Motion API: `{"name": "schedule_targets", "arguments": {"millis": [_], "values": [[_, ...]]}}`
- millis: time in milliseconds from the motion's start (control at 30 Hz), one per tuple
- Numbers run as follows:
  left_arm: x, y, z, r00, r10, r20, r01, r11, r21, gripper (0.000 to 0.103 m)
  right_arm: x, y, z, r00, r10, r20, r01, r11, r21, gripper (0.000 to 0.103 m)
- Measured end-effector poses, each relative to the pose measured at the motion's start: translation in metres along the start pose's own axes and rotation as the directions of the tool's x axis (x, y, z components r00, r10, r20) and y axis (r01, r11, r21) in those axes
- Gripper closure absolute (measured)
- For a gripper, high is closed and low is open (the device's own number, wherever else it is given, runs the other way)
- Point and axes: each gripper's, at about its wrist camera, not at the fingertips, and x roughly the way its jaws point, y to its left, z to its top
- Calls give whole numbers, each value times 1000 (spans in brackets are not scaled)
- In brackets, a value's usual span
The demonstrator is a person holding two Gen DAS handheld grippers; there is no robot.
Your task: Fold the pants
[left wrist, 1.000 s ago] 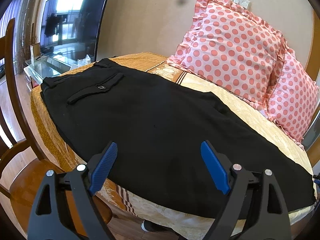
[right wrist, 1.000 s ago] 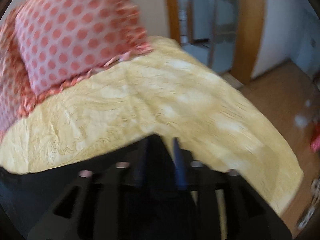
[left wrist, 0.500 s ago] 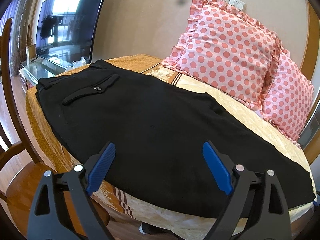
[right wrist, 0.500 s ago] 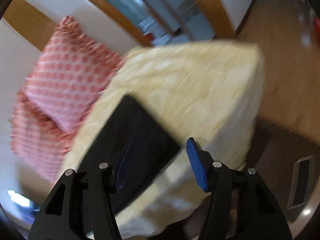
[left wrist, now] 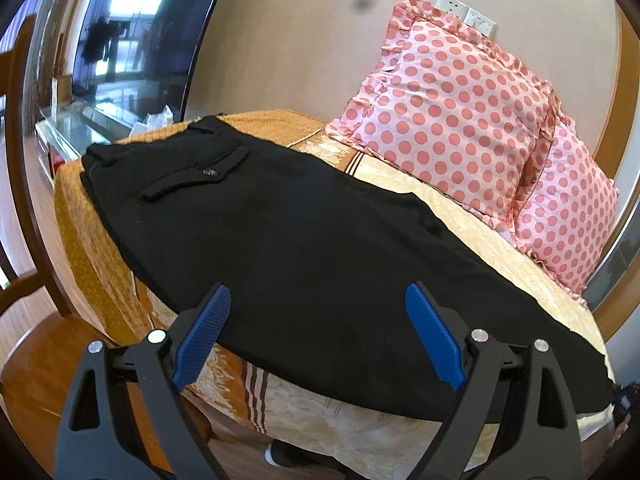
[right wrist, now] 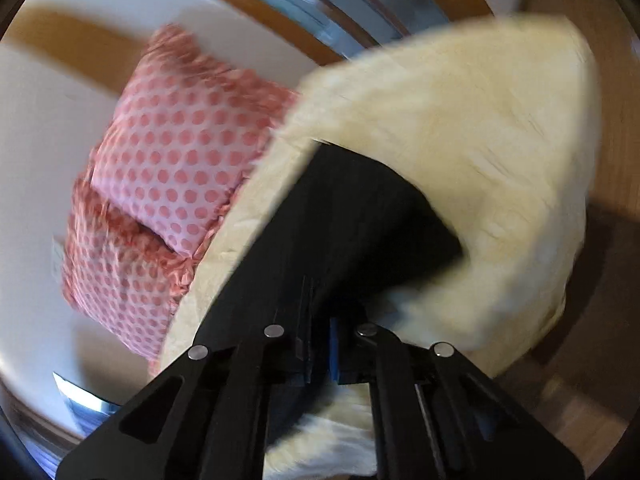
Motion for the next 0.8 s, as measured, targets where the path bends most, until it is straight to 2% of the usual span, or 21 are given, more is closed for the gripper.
{"name": "schedule_targets", "arguments": {"millis": [67, 133, 200, 267, 300, 333, 400, 433, 467, 500, 533, 567, 667, 733, 800], "values": [[1, -1, 0, 1000, 5, -4, -5, 1000, 6, 14, 1, 53, 2, 997, 75, 22, -72, 991, -116, 96], [2, -2, 0, 1000, 8, -7, -8, 1000, 7, 14, 8, 111, -7, 981, 194, -3, -191, 958, -215, 96], [2, -3, 0, 1000, 6, -3, -6, 1000, 4, 14, 24, 179, -34, 943, 318, -102, -334, 888, -317, 96], [3, -3, 0, 1000, 6, -1, -6, 1000, -2, 14, 44, 229, -69, 900, 378, -217, -434, 818, -377, 97], [3, -3, -1, 1000, 8, 1, -8, 1000, -5, 14, 57, 252, -91, 872, 398, -285, -485, 780, -394, 97], [3, -4, -1, 1000, 9, 4, -9, 1000, -10, 14, 75, 277, -125, 832, 402, -384, -542, 736, -405, 97], [-1, -3, 0, 1000, -4, 5, 4, 1000, -28, 15, 113, 312, -197, 743, 333, -580, -619, 671, -408, 97], [-6, -1, 1, 1000, -24, 8, 25, 999, -43, 15, 129, 321, -231, 715, 267, -646, -628, 650, -427, 97], [-12, 1, 2, 999, -39, 15, 40, 998, -51, 15, 142, 323, -258, 703, 197, -683, -619, 642, -452, 97], [-19, 5, 3, 999, -41, 28, 43, 998, -56, 15, 149, 322, -271, 692, 166, -703, -616, 643, -455, 97], [-28, 11, 5, 998, -26, 52, 29, 998, -60, 15, 158, 319, -286, 663, 149, -734, -620, 658, -427, 97], [-36, 17, 6, 997, -7, 73, 12, 998, -67, 15, 161, 317, -291, 651, 155, -743, -624, 666, -408, 97], [-51, 46, 11, 993, 51, 104, -38, 991, -130, 15, 151, 330, -283, 690, 190, -699, -627, 639, -446, 97], [-52, 68, 12, 993, 77, 91, -58, 978, -200, 15, 144, 338, -280, 699, 227, -678, -638, 626, -448, 97], [-48, 82, 11, 995, 65, 74, -44, 965, -259, 15, 142, 342, -292, 703, 196, -684, -641, 593, -488, 97]]}}
